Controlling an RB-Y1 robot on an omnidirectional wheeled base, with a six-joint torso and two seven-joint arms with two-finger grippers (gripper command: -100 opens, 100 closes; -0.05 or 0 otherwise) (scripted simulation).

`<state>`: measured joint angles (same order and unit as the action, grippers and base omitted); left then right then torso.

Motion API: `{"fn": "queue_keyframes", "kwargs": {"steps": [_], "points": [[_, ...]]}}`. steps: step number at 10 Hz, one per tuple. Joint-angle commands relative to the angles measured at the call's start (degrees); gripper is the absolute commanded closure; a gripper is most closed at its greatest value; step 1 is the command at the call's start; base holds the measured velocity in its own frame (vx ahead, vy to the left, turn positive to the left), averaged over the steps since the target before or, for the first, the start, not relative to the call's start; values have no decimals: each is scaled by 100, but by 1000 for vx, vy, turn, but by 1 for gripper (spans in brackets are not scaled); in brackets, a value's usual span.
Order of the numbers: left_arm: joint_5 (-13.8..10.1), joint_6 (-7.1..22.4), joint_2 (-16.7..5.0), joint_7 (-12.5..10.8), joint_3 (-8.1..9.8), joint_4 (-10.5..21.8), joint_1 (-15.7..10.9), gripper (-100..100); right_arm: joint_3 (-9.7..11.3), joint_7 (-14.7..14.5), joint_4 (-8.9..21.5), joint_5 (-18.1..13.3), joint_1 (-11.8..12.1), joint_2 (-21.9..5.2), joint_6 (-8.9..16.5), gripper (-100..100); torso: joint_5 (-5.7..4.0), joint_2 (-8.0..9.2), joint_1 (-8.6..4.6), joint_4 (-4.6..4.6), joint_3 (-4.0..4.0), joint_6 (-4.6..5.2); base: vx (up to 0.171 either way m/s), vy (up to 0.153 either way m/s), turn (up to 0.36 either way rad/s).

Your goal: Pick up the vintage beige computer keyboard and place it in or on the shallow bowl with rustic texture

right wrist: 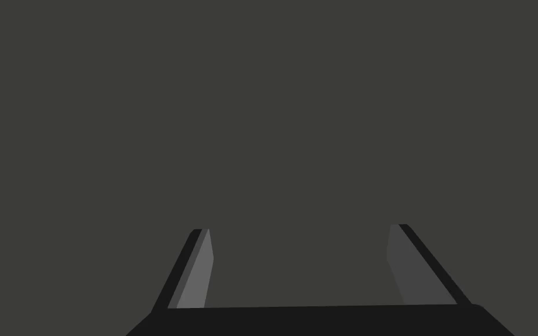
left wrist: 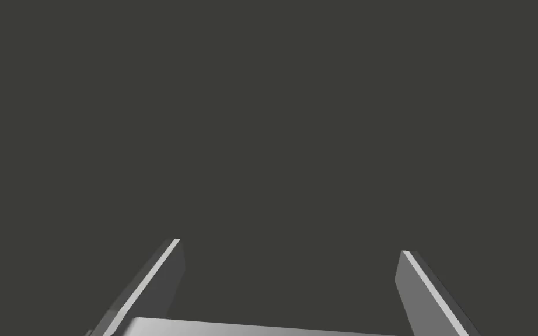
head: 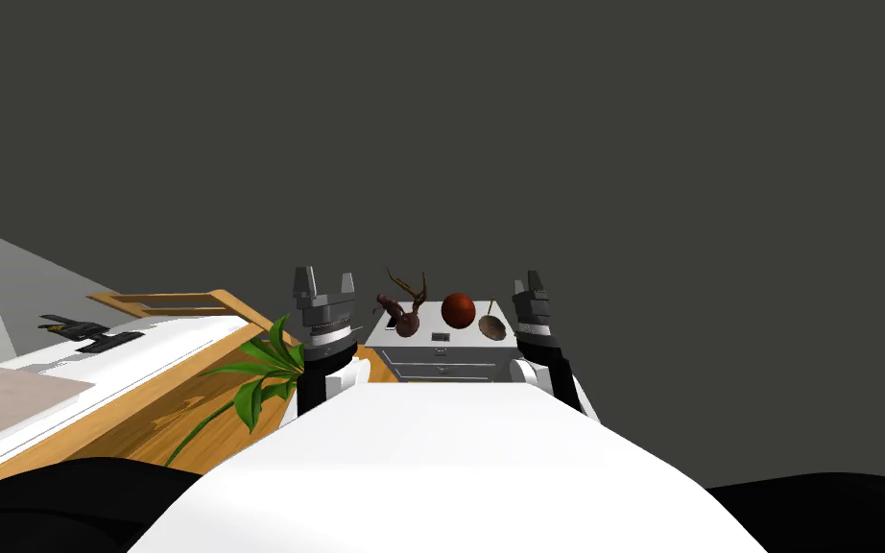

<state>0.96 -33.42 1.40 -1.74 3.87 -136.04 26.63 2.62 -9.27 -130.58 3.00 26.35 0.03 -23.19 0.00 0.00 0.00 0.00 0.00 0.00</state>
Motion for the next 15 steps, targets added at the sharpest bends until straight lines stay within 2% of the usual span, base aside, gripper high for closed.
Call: {"fn": "queue_keyframes", "kwargs": {"steps": [1, 5, 8, 9, 13, 14, 15], "points": [[0, 0, 0, 0, 0, 0, 0, 0, 10, 7, 51, -46, -12, -174, -12, -100, 0, 0, 0, 0, 0, 0, -32, 16, 11], [0, 0, 0, 0, -1, 0, -2, 0, 69, 33, 417, -309, -134, -816, -83, -100, 3, 52, 13, 11, 30, -1, -125, 43, 36], [0, 0, 1, 0, -1, 1, -2, 0, 155, 46, 891, -613, -319, -1352, -164, -100, 9, 72, 42, 16, 42, -1, -176, 111, 96], [0, 1, 1, 0, -2, 1, -2, 0, 155, 46, 928, -613, -319, -1428, -164, -100, 10, 63, 43, 16, 38, -4, -73, 59, 17], [0, 0, 1, 0, -1, 0, -1, 0, 315, 35, 1555, -972, -558, -2075, -280, -100, 6, 44, 24, 11, 27, 0, -115, 71, 64], [0, 0, 1, 0, -1, 0, -1, 0, 315, 35, 1612, -972, -558, -2105, -280, -100, 6, 41, 24, 10, 25, -2, -83, 58, 44], [0, 0, 0, 0, -1, 0, -1, 0, 390, 24, 1832, -1099, -645, -2337, -327, -100, 5, 34, 18, 9, 21, 0, -81, 58, 89]]}}
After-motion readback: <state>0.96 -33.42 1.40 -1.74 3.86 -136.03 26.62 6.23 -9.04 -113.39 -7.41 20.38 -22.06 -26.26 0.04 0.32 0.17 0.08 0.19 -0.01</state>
